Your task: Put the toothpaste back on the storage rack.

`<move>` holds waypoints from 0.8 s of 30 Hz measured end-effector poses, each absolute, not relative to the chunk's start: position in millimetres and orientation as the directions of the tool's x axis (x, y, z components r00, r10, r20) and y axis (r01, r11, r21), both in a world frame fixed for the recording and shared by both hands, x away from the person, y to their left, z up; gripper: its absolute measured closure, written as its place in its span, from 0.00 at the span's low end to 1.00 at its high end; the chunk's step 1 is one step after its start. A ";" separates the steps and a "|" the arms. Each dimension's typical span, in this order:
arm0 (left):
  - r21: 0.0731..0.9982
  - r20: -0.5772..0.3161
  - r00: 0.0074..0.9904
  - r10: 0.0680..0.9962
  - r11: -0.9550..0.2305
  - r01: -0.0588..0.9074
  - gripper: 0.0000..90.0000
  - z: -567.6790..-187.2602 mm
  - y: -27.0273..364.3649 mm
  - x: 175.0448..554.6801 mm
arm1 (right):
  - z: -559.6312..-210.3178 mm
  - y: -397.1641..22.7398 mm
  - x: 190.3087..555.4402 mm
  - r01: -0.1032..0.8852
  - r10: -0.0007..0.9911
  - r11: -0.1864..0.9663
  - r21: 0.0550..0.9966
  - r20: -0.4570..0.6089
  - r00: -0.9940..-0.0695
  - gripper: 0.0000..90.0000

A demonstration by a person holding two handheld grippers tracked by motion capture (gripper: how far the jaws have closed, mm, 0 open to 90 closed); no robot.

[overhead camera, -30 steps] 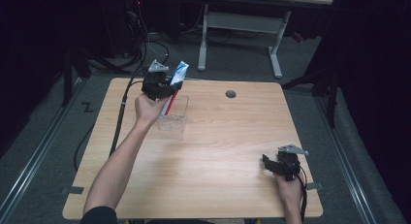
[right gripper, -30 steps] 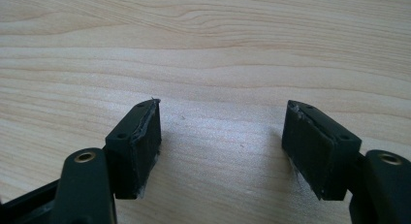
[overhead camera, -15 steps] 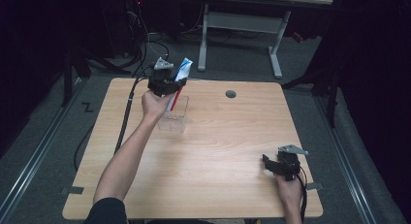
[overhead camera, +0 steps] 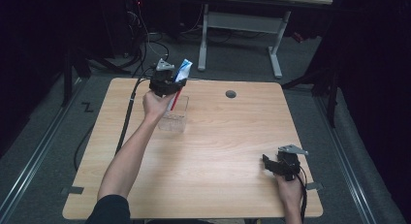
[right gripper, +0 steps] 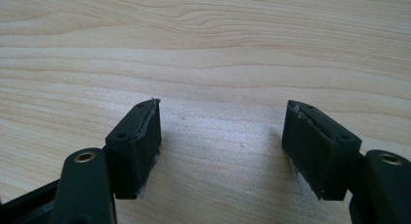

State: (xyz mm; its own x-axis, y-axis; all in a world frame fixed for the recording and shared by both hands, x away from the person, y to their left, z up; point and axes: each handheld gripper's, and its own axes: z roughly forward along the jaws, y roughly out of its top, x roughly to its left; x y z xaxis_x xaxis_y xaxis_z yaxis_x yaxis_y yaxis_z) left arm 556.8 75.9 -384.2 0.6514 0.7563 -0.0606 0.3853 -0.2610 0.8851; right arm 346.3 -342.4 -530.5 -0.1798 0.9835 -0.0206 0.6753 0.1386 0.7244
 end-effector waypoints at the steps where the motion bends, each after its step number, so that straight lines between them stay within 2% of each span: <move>1: 0.884 -0.060 0.650 0.758 -0.262 0.387 0.77 -384.7 76.1 557.3 | -530.5 -342.4 346.3 0.675 0.983 0.139 0.724 -0.021 -0.180 0.34; 24: 0.876 -0.074 0.614 0.786 -0.243 0.416 0.77 -399.1 91.6 563.3 | -530.5 -342.4 346.2 0.675 0.983 0.139 0.724 -0.021 -0.180 0.34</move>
